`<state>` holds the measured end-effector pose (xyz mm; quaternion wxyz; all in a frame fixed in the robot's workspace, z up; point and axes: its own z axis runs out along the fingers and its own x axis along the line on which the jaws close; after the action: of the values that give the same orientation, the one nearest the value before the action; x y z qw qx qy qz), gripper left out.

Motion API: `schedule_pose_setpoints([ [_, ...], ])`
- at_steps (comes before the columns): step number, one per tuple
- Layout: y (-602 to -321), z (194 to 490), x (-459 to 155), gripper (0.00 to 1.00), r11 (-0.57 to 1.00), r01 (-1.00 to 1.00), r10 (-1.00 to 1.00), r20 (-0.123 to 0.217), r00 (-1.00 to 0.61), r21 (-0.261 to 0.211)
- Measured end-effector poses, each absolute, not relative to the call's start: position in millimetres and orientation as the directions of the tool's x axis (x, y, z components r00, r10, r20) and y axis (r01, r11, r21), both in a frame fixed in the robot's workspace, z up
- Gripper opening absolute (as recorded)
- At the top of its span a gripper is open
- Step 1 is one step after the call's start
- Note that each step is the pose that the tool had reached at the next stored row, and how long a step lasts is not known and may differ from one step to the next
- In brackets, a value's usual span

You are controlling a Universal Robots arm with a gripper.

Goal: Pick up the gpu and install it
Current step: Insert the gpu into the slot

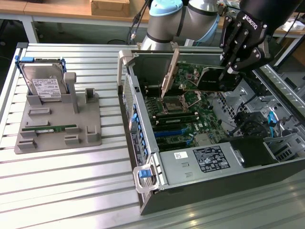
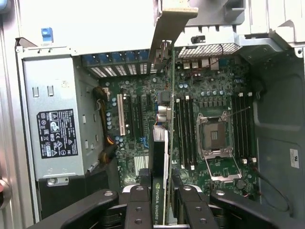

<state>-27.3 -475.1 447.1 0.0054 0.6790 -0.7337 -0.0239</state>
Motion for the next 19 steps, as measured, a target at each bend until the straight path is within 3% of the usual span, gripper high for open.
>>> schedule_pose_setpoints([
  [19,-475.1,445.9,-11.4,0.27,-0.098,-0.994,-0.995,-0.025,0.097,0.051],
])
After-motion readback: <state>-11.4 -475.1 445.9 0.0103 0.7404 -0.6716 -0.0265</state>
